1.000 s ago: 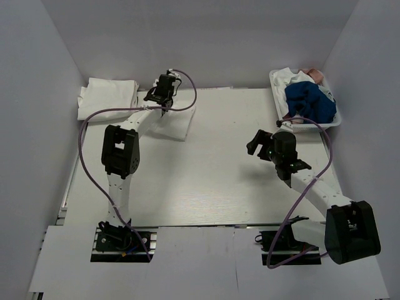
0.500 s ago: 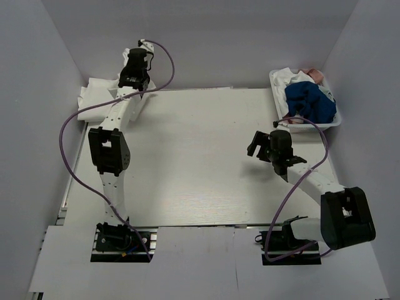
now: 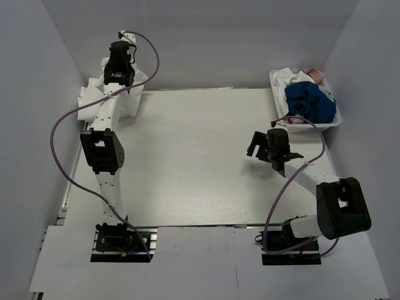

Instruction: Fold and stack the t-shirts

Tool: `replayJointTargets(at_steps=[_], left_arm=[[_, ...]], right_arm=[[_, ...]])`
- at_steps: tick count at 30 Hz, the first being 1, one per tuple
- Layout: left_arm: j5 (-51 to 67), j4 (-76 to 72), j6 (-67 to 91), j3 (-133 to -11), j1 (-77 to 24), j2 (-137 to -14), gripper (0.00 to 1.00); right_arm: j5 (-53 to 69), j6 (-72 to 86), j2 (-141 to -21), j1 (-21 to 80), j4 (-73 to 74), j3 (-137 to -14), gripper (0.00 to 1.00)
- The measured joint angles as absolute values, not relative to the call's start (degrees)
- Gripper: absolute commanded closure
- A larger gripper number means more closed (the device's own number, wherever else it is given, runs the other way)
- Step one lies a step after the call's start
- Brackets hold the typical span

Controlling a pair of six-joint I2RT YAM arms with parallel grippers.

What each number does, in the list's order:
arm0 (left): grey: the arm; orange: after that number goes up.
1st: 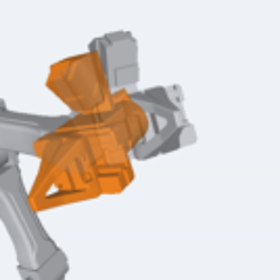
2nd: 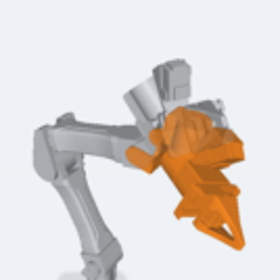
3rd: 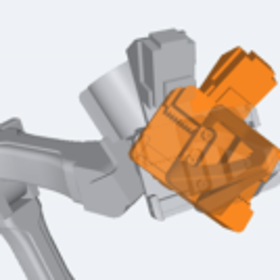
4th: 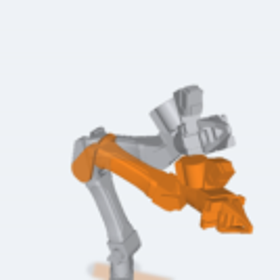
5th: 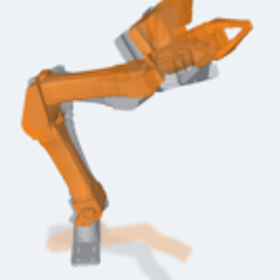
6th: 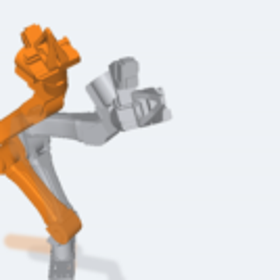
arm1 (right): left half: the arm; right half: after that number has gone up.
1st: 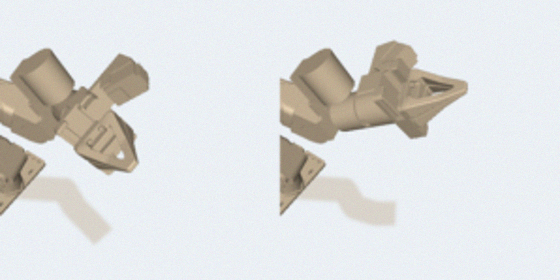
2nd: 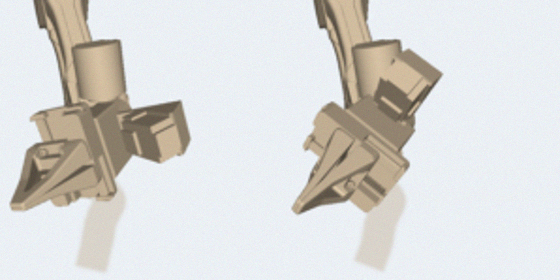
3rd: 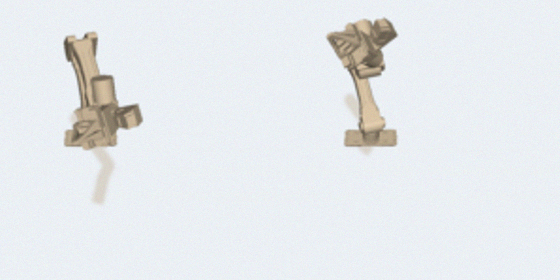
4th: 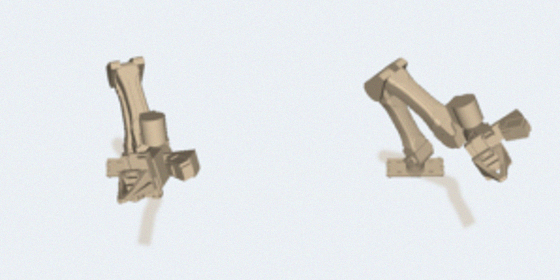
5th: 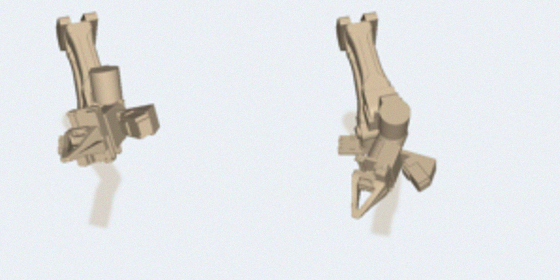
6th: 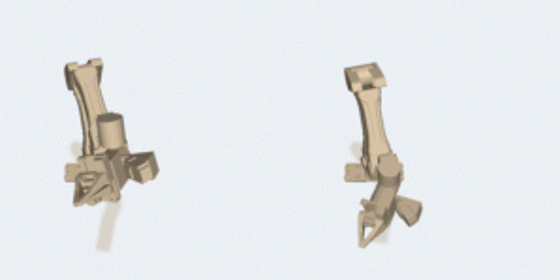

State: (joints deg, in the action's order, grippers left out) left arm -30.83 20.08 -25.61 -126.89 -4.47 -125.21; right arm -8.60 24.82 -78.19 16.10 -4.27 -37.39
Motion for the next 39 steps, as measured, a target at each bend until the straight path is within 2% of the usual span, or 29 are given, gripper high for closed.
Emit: replayJointTargets(at_steps=[9,22,35,36,37,38,39], left_arm=[[-29.7,17.8,-21.4,-130.3,0.4,-128.3,1.0],[-27.0,17.3,-16.0,-132.8,8.3,-143.1,1.0],[-26.0,13.7,-10.7,-133.5,12.9,-143.3,1.0],[-26.2,13.4,-10.4,-133.5,13.1,-143.3,0.98],[-26.4,13.1,-10.0,-133.5,13.2,-143.4,0.9],[-26.6,12.7,-9.7,-133.6,13.3,-143.6,0.77],[-26.7,12.2,-9.4,-133.6,13.4,-143.9,0.6]], right_arm=[[-8.7,24.8,-81.4,16.1,-3.4,-39.6,0.1],[-10.0,24.8,-85.1,16.2,-1.1,-44.4,0.1],[-10.7,24.9,-88.2,16.2,1.0,-48.6,0.1],[-10.7,24.9,-88.7,16.2,1.2,-49.0,0.1],[-10.6,25.0,-89.1,16.2,1.5,-49.4,0.1],[-10.5,25.0,-89.4,16.2,1.6,-49.6,0.1],[-10.4,25.0,-89.7,16.2,1.7,-49.7,0.1]])
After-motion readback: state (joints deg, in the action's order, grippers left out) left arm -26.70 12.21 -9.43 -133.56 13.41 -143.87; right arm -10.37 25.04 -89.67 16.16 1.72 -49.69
